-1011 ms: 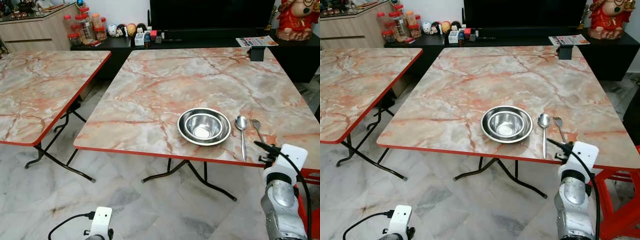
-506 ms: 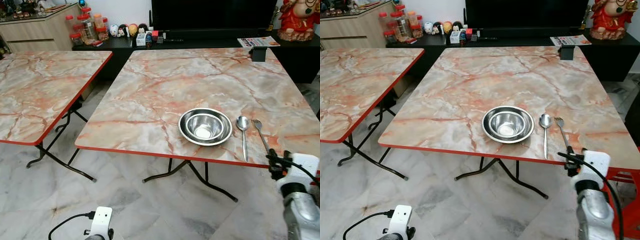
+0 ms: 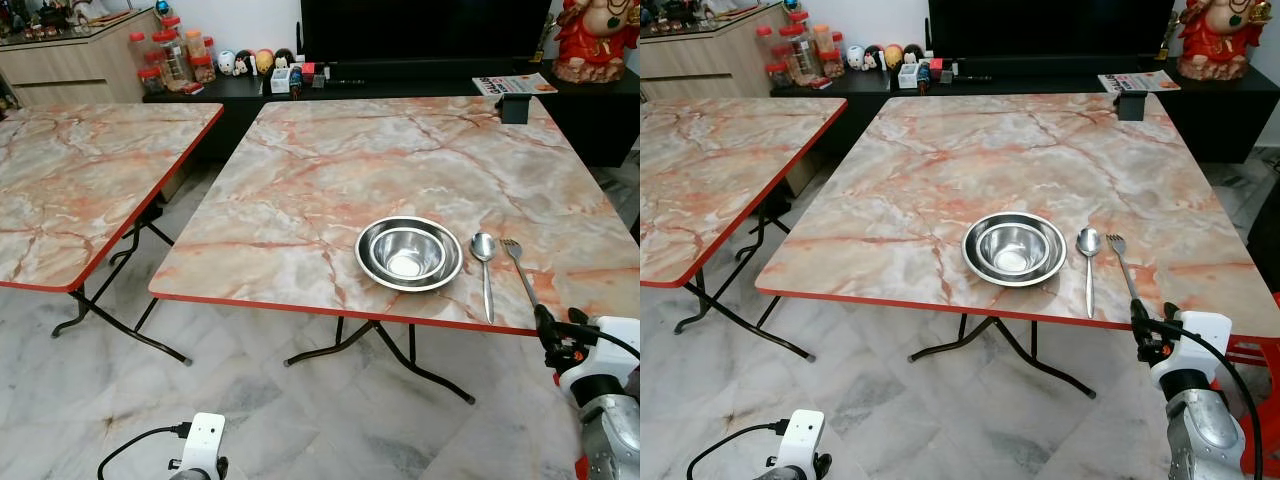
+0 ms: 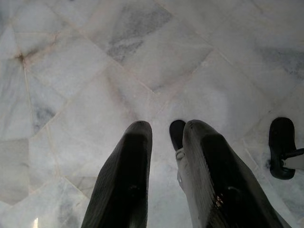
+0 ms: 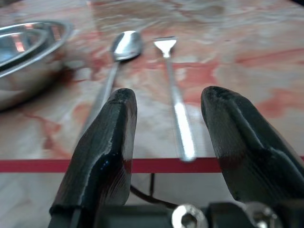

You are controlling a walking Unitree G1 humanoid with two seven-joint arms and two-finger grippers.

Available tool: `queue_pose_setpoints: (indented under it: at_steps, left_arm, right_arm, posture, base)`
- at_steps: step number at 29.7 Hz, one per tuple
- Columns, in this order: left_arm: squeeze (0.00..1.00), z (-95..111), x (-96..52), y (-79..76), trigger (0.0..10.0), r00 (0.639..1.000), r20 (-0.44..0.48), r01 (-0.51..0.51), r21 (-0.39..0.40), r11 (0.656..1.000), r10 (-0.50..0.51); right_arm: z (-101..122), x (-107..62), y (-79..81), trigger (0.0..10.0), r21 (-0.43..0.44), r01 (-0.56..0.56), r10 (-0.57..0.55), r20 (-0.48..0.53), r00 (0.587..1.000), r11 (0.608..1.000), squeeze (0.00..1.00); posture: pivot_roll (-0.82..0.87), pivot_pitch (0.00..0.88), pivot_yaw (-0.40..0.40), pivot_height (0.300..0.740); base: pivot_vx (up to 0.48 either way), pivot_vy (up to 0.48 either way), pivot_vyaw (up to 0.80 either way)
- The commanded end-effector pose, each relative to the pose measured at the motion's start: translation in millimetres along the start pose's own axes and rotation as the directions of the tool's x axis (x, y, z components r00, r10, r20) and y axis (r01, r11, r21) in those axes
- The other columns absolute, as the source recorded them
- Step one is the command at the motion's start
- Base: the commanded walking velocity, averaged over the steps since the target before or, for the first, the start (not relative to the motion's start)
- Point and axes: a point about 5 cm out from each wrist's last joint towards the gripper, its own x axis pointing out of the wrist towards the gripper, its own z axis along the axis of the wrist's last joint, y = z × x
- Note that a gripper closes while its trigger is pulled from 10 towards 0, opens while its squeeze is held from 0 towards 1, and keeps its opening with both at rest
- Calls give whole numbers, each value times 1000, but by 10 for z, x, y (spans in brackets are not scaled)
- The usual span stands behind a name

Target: Setting the table

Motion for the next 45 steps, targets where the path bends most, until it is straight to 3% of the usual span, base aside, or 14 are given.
queue_pose_setpoints:
  at_steps: [1,10,20,45]
  left_arm:
    - [0,-12,-3,22,10000,1000,-8,-6,4,1000,6]
    - [0,-14,-3,19,10000,1000,-8,-7,0,1000,7]
    - [0,-8,-1,18,10000,1000,-8,-5,1,1000,5]
    - [0,2,0,29,10000,1000,-7,-7,3,1000,7]
  right_arm:
    - [19,41,62,10000,11,-38,38,18,999,999,0]
    - [-4,82,56,10000,-22,-32,32,1,999,999,0]
    - [-50,68,-43,10000,-24,66,-66,-3,998,998,0]
    - [-176,112,153,10000,10,15,-15,-30,999,1000,0]
  posture:
    - [-119,0,76,740]
    - [-115,0,72,740]
    - [-116,0,75,740]
    - [-112,0,78,740]
  base:
    - [0,0,0]
    - [0,0,0]
    - [0,0,0]
    - [0,0,0]
